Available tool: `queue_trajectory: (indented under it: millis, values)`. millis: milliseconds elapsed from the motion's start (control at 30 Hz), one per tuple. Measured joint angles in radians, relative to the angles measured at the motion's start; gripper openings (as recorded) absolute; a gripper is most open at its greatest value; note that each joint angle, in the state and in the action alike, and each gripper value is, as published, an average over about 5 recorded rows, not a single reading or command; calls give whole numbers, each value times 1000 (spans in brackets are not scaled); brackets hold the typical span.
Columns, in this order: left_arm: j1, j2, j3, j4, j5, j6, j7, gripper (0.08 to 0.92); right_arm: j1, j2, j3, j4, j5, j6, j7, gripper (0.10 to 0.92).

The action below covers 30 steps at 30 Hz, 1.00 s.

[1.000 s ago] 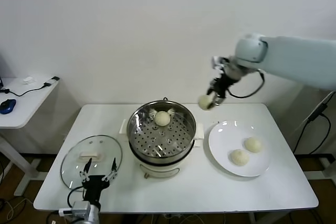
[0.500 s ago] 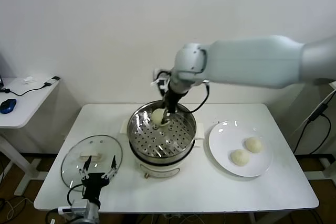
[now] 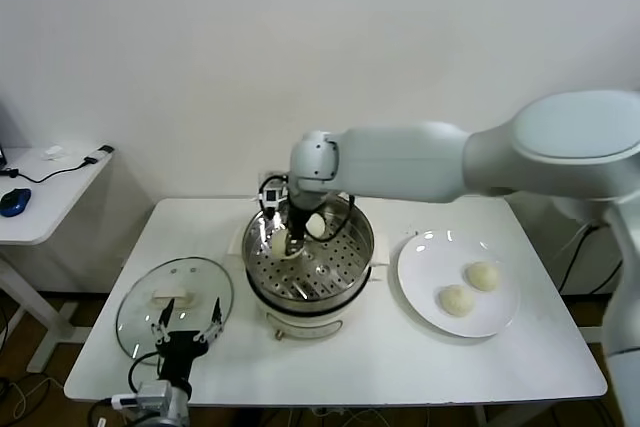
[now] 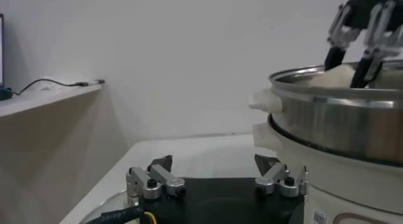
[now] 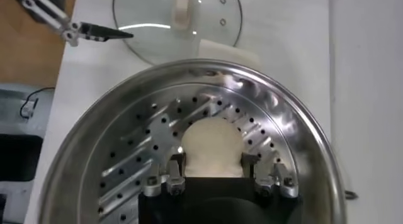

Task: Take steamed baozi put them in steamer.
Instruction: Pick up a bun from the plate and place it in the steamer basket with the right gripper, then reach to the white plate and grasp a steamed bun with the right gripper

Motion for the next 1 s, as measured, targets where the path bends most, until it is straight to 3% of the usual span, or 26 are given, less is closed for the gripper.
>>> queue_trajectory:
  millis: [100,400,667,1000]
  values:
    - [0,0,0,0,0,0,-1,823,-19,8,7,-17,-5,0,2,618]
    - [7,-2,5,-9,0,0,-1,823,-22,-4,12,-11,-29,22,-27,814]
    - [13,-8,12,-20,6,-2,-1,823,113,-120,-49,82,-54,101,-122,823]
    - [13,-5,10,-22,6,-3,-1,823,353,-431,-242,254,-167,239,-272,823]
